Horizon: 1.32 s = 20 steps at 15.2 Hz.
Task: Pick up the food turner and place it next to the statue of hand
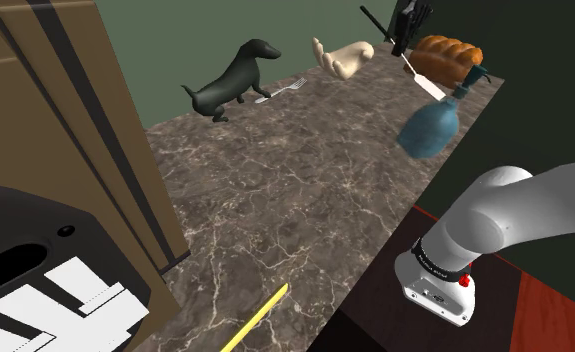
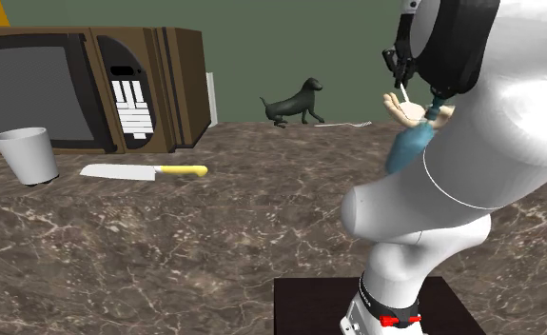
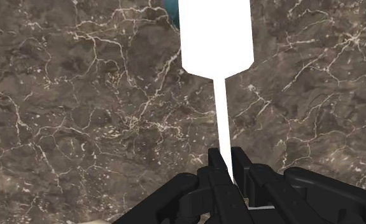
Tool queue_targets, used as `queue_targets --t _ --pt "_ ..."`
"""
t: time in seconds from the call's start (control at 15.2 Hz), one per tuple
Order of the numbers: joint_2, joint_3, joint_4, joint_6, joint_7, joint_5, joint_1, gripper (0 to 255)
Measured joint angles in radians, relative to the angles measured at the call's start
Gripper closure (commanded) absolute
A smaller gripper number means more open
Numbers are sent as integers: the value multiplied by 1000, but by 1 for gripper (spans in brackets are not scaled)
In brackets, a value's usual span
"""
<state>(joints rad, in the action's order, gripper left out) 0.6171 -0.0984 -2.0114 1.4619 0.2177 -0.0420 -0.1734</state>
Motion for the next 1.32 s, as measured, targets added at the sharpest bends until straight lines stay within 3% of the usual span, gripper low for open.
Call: queue_targets --t 0.73,1.32 --pt "-152 -236 156 10 280 -74 -49 255" --pt "-387 -444 373 26 531 -30 -79 255"
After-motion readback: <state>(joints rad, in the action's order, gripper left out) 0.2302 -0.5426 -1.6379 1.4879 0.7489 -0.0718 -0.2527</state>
